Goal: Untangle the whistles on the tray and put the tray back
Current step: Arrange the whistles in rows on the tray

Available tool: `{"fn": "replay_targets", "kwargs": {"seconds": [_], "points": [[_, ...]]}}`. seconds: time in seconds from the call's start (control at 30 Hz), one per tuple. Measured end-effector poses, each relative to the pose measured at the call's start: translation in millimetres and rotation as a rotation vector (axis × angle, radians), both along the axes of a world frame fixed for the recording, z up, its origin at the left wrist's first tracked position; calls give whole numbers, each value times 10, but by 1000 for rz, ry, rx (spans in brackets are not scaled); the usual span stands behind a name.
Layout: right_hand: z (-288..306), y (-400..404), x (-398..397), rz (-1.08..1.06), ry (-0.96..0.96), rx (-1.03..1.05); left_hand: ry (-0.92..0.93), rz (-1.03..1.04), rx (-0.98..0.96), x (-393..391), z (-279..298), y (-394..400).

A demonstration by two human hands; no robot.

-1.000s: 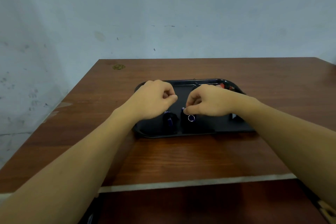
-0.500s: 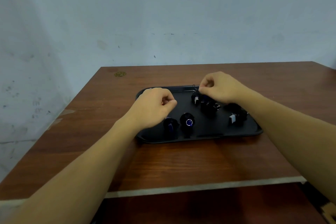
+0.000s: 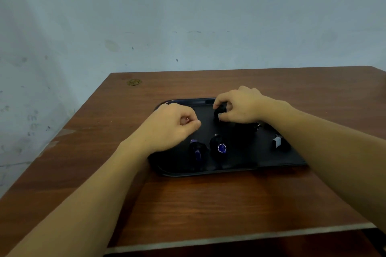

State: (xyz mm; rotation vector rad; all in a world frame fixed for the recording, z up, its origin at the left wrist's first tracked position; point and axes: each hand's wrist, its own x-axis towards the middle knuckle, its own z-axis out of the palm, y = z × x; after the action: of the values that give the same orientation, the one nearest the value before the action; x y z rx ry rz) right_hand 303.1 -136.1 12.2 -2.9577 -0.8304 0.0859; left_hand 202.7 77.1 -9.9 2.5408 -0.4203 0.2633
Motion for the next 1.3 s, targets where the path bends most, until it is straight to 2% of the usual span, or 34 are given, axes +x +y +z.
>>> {"fn": "replay_targets", "kwargs": {"seconds": [0.1, 0.23, 0.3, 0.43, 0.7, 0.87, 1.03, 1.3], "points": [[15, 59, -65, 44, 19, 35, 173, -141, 43, -90, 85, -9], [44, 98, -166, 90, 54, 55, 381, -183, 94, -142, 120, -39], [55, 92, -197, 92, 65, 51, 414, -183, 129, -156, 109, -49], [69, 61, -232, 94, 91, 30, 323, -120, 164, -139, 77, -2], [64, 23, -319, 94, 71, 4, 311, -96, 218, -205, 67, 14], [264, -270, -300, -21, -65, 93, 242, -64, 151, -235, 154, 30], [172, -504, -330, -65, 115, -123, 68, -19, 96, -135, 219, -166], [110, -525, -494, -59, 196, -56, 64, 5, 62, -94, 199, -355]]}}
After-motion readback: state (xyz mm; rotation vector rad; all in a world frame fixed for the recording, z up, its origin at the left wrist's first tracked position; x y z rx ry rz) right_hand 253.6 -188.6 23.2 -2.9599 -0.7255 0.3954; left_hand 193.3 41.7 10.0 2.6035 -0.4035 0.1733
